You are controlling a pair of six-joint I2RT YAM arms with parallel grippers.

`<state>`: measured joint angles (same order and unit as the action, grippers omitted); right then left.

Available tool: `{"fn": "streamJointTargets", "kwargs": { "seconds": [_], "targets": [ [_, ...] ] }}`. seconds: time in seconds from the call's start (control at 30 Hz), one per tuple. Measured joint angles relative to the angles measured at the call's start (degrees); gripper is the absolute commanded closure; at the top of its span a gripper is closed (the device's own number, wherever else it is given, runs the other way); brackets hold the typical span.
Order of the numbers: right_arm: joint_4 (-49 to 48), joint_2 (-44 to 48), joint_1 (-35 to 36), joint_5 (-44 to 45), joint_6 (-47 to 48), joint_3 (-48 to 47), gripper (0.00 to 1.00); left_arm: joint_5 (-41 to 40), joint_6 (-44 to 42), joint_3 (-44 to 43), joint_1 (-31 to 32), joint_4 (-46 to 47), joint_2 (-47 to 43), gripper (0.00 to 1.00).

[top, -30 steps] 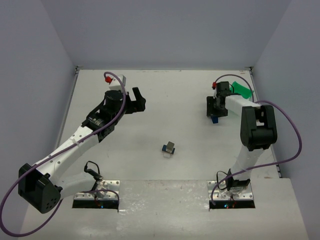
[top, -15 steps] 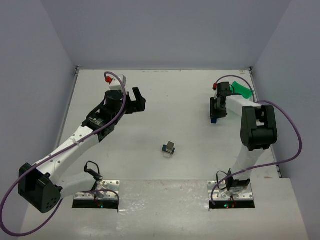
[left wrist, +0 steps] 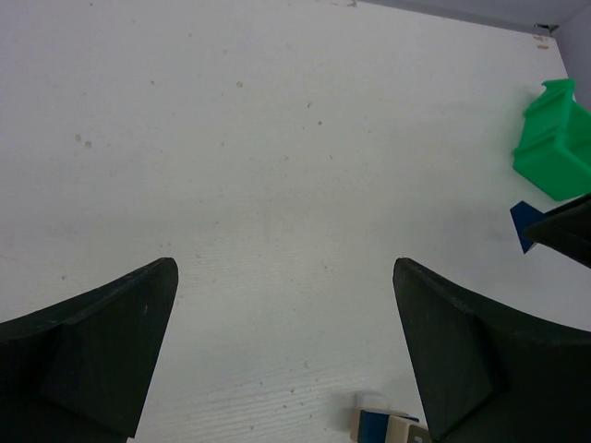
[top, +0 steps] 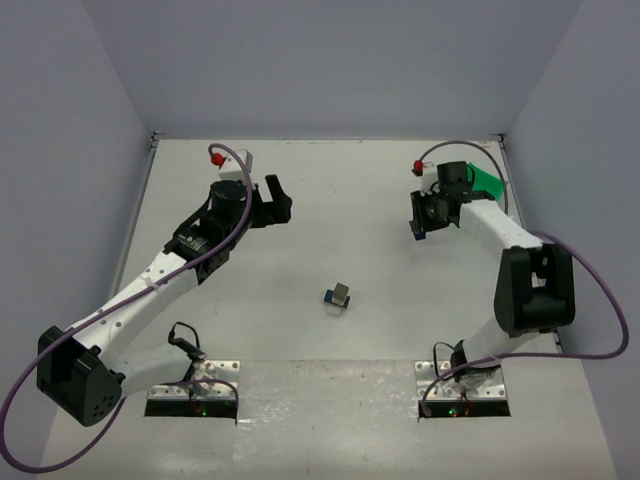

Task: Build the wood block tower

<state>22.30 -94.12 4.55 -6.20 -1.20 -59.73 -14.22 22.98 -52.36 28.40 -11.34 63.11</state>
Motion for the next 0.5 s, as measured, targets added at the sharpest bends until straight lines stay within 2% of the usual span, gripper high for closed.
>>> {"fn": "streamJointTargets", "kwargs": {
  "seconds": [0.1, 0.2, 0.37, 0.5],
  "targets": [
    [-0.36, 7.82, 7.23, -3.38, 9.56, 0.11, 0.93, 0.25, -0.02, 0.0, 0.0, 0.04, 0.0, 0.0],
    [1.37, 11.63, 17.23, -4.61, 14.06, -3.08, 0.93, 0.31, -0.06, 0.0, 0.0, -0.02, -0.01, 0.0],
    [4.46, 14.21, 28.4, -5.87, 14.65, -7.67, 0.91, 0.29, -0.58, 0.0, 0.0, -0.08, -0.92, 0.0],
    [9.9, 15.22, 34.88, -1.9, 10.58, -9.74, 0.9, -0.16, -0.63, 0.0, 0.0, -0.21, -3.24, 0.0]
  ]
}}
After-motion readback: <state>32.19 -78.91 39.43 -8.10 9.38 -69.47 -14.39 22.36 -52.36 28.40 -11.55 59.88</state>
